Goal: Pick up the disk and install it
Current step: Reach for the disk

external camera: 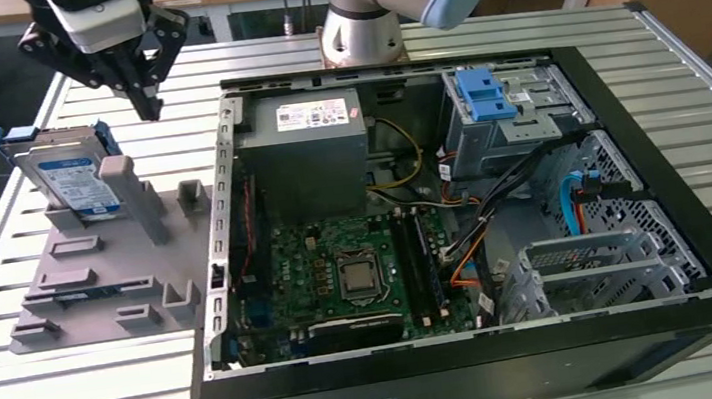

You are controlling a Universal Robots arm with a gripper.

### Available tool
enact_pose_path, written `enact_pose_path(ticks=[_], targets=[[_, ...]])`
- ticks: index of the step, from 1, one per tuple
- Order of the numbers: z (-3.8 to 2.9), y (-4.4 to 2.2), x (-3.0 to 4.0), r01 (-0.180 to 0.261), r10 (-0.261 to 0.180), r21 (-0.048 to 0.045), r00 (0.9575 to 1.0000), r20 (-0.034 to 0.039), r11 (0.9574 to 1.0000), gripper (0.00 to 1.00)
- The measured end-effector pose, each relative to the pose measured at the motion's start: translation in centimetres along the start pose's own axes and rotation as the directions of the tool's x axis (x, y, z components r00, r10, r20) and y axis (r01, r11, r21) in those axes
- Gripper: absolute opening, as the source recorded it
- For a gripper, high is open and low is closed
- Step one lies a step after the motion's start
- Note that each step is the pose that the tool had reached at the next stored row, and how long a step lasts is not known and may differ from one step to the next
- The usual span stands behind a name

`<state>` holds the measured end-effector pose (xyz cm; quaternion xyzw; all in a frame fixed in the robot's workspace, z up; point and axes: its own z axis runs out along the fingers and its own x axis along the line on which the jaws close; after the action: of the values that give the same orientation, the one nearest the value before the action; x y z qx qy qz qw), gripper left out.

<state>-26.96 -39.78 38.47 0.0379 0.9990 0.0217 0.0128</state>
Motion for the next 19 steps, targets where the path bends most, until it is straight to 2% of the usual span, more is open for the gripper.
enact_pose_path(ticks=[19], targets=[[0.07,-0.08,1.39,0.000,0.000,0.0000,1.0000,0.0000,1.0000,0.11]])
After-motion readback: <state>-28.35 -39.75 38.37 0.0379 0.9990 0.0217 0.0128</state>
